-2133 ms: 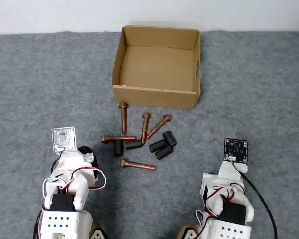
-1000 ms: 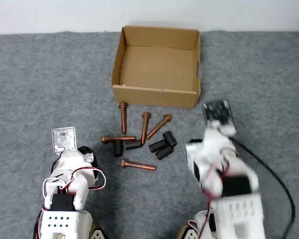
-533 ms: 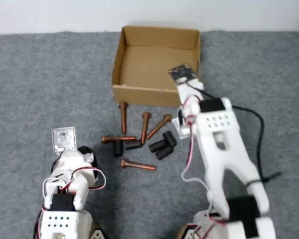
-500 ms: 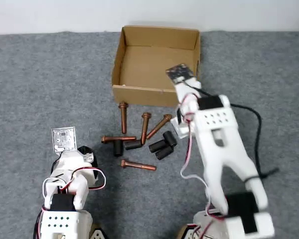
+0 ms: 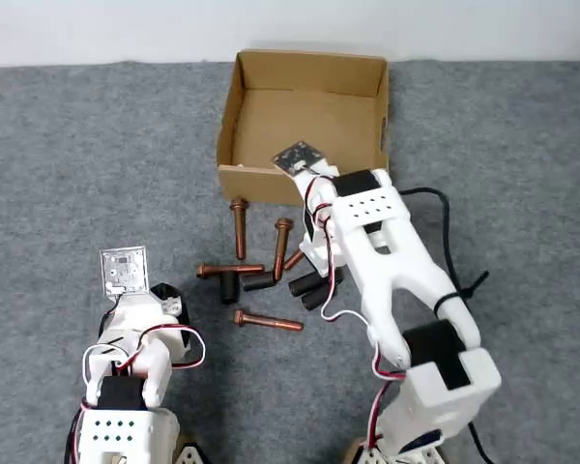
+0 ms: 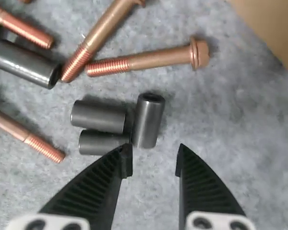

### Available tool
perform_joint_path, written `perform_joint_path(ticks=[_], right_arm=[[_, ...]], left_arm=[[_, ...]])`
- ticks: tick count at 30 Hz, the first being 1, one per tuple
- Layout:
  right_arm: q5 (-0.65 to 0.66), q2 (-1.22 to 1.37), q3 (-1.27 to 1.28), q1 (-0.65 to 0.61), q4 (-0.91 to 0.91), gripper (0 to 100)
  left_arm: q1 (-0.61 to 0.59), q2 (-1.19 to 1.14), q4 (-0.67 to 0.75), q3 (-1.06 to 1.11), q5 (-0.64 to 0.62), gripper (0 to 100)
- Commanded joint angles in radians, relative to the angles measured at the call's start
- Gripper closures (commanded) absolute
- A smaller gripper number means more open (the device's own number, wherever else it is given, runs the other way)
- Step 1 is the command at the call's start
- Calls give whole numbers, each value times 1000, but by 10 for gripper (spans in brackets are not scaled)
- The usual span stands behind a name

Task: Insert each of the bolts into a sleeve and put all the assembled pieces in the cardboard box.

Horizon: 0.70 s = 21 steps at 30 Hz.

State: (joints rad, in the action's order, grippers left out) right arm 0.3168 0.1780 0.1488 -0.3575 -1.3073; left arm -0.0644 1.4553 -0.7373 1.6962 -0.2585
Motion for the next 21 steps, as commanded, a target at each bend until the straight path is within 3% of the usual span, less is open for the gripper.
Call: perform_joint_path(ticks=[1,17,21], right_arm=[[6,24,-46,-7,33,859],[6,229,-48,-13,183,864],[8,236,-48,-33,180,976]], left_arm=[[-5,3,-3,-7,-6,994],[-5,3,-3,-7,-6,994],[-5,3,-3,-7,-6,994]])
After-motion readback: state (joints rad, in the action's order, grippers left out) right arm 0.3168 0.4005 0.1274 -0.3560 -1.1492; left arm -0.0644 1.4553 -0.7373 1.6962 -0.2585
